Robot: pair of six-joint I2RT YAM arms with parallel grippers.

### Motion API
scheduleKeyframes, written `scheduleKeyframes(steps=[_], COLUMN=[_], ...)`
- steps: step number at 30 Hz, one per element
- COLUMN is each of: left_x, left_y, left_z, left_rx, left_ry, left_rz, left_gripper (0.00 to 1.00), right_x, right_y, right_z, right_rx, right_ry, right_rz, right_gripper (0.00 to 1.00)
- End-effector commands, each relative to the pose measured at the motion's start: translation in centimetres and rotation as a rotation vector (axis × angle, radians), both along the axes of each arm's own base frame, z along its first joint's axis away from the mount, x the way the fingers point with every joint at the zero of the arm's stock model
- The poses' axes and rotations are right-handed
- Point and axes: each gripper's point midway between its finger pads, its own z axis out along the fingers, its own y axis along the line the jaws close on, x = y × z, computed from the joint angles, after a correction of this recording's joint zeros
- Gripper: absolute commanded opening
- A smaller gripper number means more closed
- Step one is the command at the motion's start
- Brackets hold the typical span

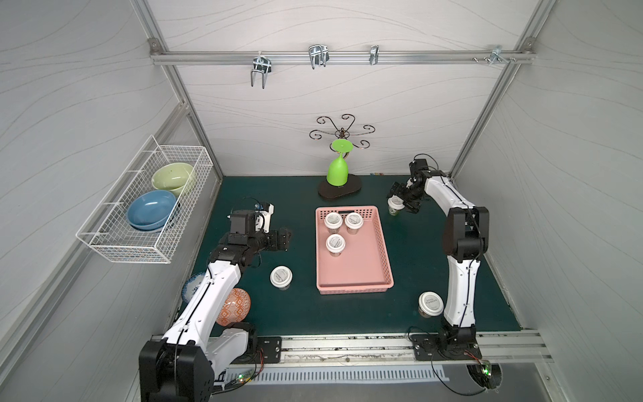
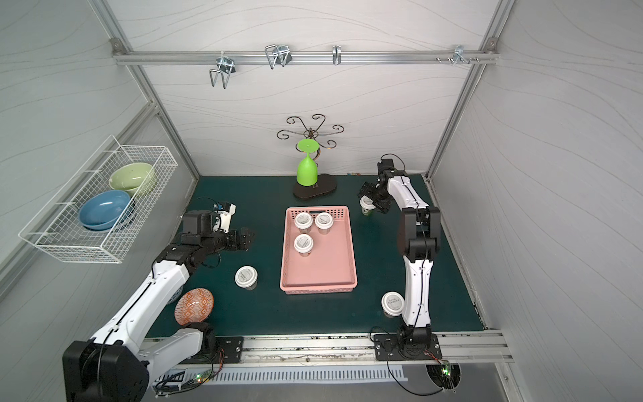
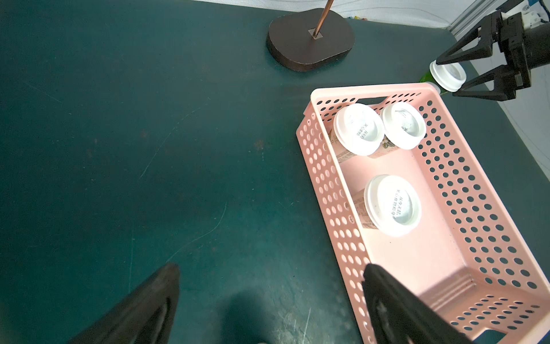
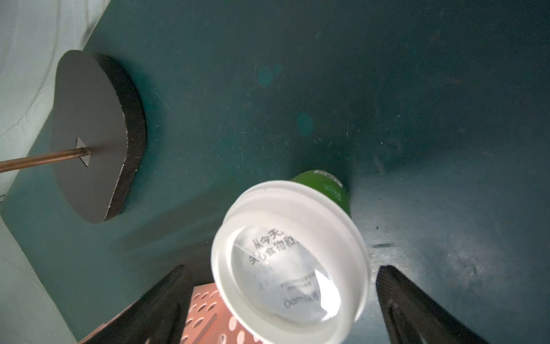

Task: Put the yogurt in the basket
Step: Pick up the yogurt from the center of the board.

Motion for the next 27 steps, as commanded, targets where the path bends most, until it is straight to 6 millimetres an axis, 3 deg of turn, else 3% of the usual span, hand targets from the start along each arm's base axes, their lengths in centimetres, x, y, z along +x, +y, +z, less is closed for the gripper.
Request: scheduleKeyframes(steps=[1, 9, 22, 27], left_x=[0.56, 0.48, 0.59, 0.75], left_y=[-0.07, -0.23, -0.34, -0.14], left_z=[0.92, 1.0, 0.98, 0.75], left_rx=[-0.015, -0.035, -0.035, -0.019], left_ry=[-0.031, -0.032, -0.04, -0.045], left_rz=[0.001, 0.004, 0.003, 0.009], left_gripper=[0.99, 0.99, 0.98, 0.98], right_x=[-0.2, -0.18, -0.7, -0.73], right_y=[-0.44, -0.24, -0.52, -0.51], right_z=[-0.63, -0.96, -1.26, -0.42], right_rx=[-0.01, -0.001, -0.014, -0.014], right_ry=[0.029, 0.033, 0.037, 0.018], right_rz=[-0.017, -0.006, 0.0, 0.013], right_gripper=[0.94, 0.83, 0.76, 0.72])
